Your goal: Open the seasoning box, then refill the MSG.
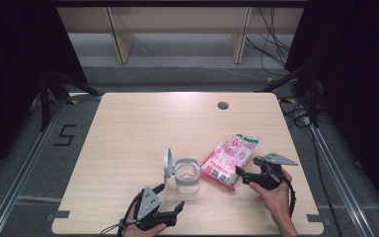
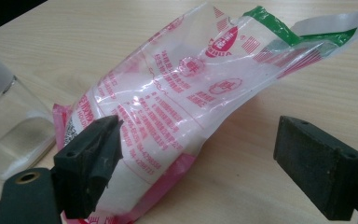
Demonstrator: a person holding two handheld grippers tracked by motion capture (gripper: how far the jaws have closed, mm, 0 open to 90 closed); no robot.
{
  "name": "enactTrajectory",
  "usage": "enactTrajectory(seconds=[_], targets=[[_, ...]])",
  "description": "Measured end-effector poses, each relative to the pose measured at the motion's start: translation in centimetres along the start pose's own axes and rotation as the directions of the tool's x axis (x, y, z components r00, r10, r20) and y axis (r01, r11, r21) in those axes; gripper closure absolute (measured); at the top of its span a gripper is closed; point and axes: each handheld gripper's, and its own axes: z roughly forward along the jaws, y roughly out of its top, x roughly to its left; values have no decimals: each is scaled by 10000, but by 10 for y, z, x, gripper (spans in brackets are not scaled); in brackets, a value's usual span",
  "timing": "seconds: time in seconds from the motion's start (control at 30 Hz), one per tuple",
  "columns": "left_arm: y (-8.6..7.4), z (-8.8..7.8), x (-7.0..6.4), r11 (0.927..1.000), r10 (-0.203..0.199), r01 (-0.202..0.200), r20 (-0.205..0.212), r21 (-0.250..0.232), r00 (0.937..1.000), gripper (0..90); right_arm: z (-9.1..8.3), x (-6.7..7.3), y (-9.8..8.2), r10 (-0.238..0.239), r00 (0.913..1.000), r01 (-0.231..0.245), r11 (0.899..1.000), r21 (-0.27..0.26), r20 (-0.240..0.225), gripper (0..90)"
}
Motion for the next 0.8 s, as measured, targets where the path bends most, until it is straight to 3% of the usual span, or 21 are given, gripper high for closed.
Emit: enactTrajectory(seconds=[0.03,0.07,0.1,0.13,0.2,0.23,0.3,0.33,0.37,0.43,0.47,0.5,0.57,0.6,0.67,0.73,0.8], targets=[[-1,0,-1,9998,-188,188,-31,35,9998,155,2,-4,0,-426,9991,426,9991,-60,7,159],[-1,0,-2,9997,-223,223,-29,31,9997,155,3,0,0,204,9998,-204,9998,2,-39,159],[-1,2,-2,9994,-328,329,22,-143,9995,155,5,-5,1,-277,9995,276,9996,-104,-129,159],[-1,1,-2,9994,-337,337,4,-41,9994,155,6,-6,1,-273,9996,273,9996,-84,-38,159],[-2,2,-3,9993,-366,367,40,-63,9993,155,6,-5,2,-67,9994,62,9999,-147,-327,159],[-1,2,-1,10000,-65,65,135,-29,9999,155,7,-6,2,-196,9994,191,9996,-185,-273,159],[-1,2,-3,9999,-138,138,31,-2,9999,155,8,-5,3,-112,9993,103,9997,-242,-344,159],[-2,1,-5,9994,-319,319,12,101,9995,155,9,-2,2,303,9993,-308,9993,-195,-236,159],[-2,0,-5,9995,-225,225,24,206,9997,155,9,-6,3,-135,9993,128,9997,-184,-352,159],[-2,1,-5,9996,-271,271,69,104,9996,155,11,-6,3,-155,9992,150,9998,-141,-359,159],[-2,1,-6,9994,-322,321,57,99,9995,155,15,-6,3,-196,9998,194,9996,-204,-91,159],[-1,1,-5,9999,-102,101,101,73,9999,155,16,-6,3,-172,9996,166,9996,-242,-236,159],[-3,1,-6,9997,-200,200,31,149,9998,155,18,-3,2,305,9988,-307,9995,-45,-390,160],[-3,1,-5,9997,-57,56,42,223,10000,155,21,-6,3,-114,9994,110,9998,-141,-335,160],[-5,1,-6,9995,-299,297,146,121,9994,155,23,-6,3,102,9985,-103,9999,-21,-539,162],[-5,1,-7,9994,-335,334,110,52,9994,155,27,-6,4,56,9996,-56,10000,-11,-292,160],[-4,0,-6,9999,36,-38,90,153,10000,155,29,-4,6,20,9998,-16,9998,181,-193,161]])
